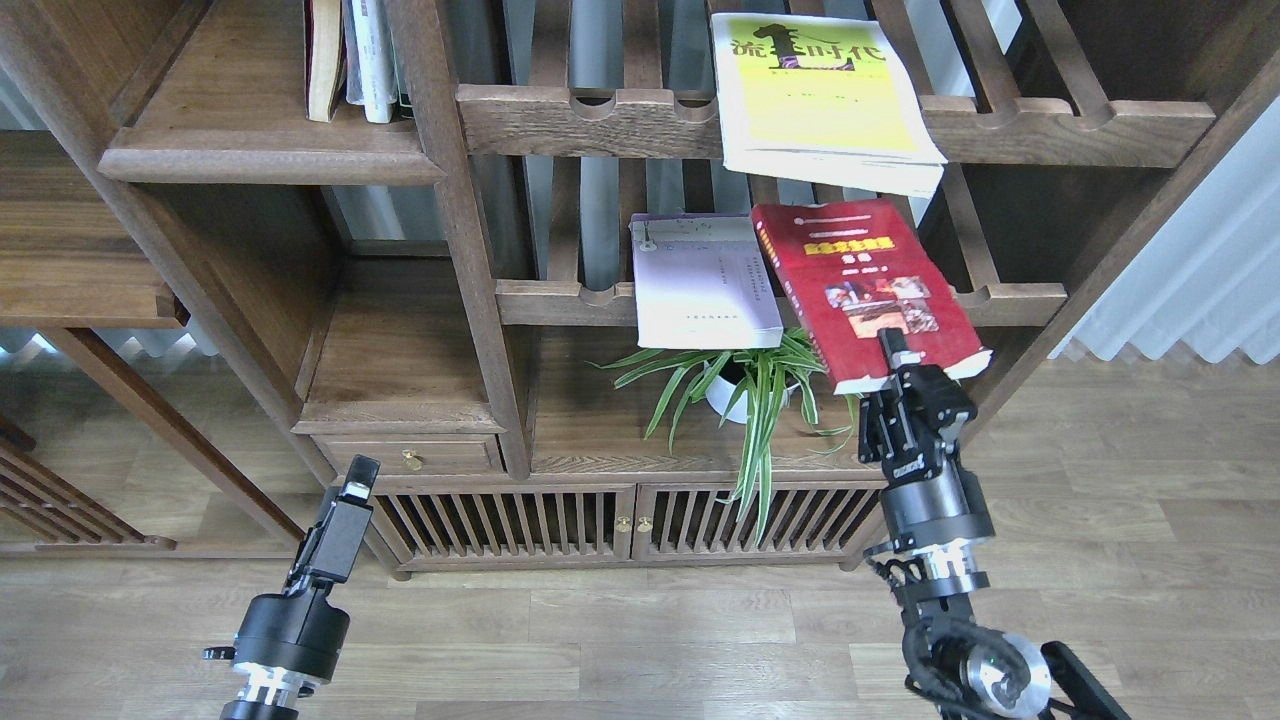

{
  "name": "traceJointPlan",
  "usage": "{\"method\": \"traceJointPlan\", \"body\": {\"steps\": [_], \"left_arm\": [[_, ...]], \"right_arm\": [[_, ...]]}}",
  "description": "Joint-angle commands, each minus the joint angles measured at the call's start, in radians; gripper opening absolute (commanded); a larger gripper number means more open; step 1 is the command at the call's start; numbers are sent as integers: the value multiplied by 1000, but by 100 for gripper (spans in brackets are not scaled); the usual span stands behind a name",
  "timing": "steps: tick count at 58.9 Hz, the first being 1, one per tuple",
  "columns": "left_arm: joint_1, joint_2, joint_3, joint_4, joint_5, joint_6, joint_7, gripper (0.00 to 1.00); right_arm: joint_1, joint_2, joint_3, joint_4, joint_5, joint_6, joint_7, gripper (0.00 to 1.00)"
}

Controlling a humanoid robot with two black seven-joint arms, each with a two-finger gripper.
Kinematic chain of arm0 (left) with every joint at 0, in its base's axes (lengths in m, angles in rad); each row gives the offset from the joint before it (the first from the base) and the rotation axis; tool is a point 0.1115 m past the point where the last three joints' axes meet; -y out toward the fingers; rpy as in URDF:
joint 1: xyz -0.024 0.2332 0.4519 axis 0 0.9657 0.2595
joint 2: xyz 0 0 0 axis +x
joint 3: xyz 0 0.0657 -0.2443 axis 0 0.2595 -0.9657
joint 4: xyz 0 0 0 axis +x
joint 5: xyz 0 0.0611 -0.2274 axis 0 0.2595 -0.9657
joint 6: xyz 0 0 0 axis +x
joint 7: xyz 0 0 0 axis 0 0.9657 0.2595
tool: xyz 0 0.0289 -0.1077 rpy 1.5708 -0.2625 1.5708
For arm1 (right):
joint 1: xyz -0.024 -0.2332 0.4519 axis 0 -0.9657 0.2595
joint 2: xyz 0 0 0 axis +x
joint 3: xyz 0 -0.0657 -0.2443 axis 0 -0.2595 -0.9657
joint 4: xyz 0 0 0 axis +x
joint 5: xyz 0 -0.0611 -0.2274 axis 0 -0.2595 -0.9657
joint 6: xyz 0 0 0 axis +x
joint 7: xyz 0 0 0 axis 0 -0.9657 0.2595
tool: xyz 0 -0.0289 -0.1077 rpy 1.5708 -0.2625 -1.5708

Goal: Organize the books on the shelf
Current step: 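Tilt the red book outward and pull it off the shelf with the right gripper, then lower the red book and grasp its edge with the left gripper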

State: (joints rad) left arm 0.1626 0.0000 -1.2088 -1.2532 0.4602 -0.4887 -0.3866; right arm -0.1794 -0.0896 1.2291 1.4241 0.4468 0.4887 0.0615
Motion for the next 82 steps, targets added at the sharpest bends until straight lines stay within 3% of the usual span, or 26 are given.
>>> {"method": "traceJointPlan", "body": {"steps": [1, 26, 55, 71, 82], "left_arm": [[0, 0, 0, 0, 0, 0, 0, 100], [0, 0, 9, 5, -5, 0, -8, 100], [-6, 0, 55, -2, -84, 0, -5, 100], [-29, 0, 158, -6, -109, 0, -2, 100], [-40, 0, 224, -71, -160, 0, -2, 100]], "right_arm": [[-15, -12, -23, 9, 0, 0, 0, 4], [-66, -78, -168, 71, -23, 0, 0, 4], [-107, -102, -212, 128, -56, 0, -6, 3], [-132, -111, -250, 170, -111, 0, -12, 3], [-161, -121, -280, 191, -143, 0, -20, 3]]}}
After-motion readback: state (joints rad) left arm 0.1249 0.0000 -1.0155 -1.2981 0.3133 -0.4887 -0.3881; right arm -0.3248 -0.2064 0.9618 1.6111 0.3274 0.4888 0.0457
